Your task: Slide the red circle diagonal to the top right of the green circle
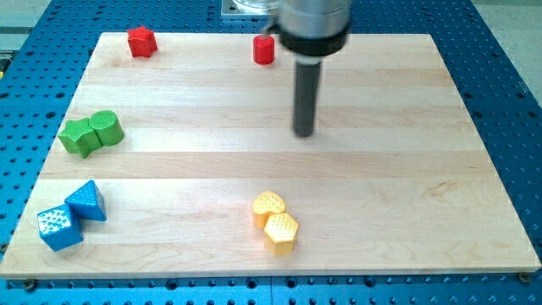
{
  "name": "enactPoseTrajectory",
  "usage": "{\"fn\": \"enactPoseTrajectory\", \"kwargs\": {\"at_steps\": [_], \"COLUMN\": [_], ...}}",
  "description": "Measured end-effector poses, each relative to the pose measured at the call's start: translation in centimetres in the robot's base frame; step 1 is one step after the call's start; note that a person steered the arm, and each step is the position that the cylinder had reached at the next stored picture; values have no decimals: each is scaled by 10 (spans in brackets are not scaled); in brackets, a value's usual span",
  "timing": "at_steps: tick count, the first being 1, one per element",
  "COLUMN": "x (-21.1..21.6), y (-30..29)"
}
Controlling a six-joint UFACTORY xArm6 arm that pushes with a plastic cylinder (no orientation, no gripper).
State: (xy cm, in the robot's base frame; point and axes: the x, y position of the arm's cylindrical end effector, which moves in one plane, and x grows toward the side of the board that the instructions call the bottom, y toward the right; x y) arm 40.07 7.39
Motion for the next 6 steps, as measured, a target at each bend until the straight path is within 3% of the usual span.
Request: {"fn": "enactPoseTrajectory", "kwargs": {"at_steps": [1,3,6], "x": [-51,-160,-165], "y": [41,54,-165]}}
